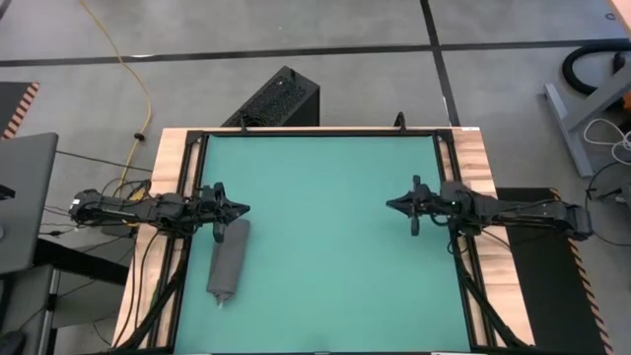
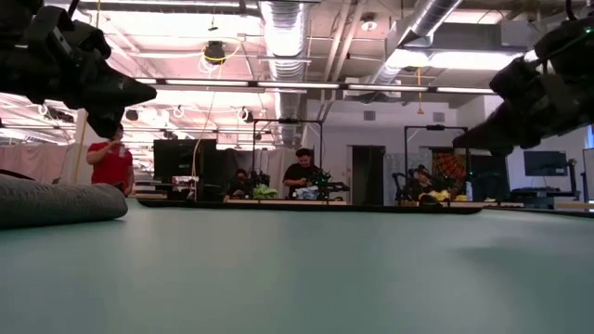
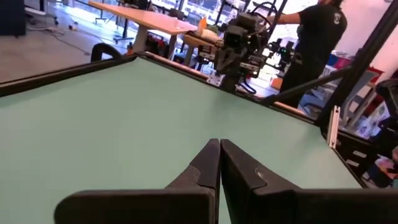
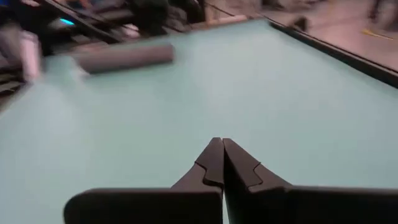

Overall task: Roll towel
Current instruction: Return to Home Position

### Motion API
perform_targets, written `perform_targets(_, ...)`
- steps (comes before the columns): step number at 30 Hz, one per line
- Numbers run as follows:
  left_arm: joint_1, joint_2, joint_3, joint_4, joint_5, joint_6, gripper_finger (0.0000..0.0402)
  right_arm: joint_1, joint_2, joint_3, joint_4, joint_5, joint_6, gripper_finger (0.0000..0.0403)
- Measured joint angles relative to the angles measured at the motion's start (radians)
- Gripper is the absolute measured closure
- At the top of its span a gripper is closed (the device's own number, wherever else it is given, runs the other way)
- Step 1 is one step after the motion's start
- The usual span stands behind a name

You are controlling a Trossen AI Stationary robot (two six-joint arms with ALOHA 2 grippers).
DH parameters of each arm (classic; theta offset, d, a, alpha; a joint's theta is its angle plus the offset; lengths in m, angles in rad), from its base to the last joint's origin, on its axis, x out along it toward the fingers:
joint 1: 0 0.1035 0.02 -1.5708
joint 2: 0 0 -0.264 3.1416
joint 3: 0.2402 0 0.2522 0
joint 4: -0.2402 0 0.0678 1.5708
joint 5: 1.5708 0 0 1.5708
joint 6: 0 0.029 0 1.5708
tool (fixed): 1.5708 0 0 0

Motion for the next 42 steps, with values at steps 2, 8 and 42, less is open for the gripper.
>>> perform_targets(2,0.0,0.0,0.0,-0.006,-0.007,0.009,0.0401,0.02,-0.027,0.001,-0.058,0.076,-0.003,0.0387)
perform_targets(8,0.0,0.0,0.002,-0.025,-0.037,0.023,0.0401,0.113,-0.102,0.006,-0.103,0.108,-0.048,0.0387)
perform_targets(42,0.0,0.001,0.015,-0.071,-0.031,0.245,0.0401,0.163,-0.116,0.008,-0.109,0.129,-0.108,0.0353)
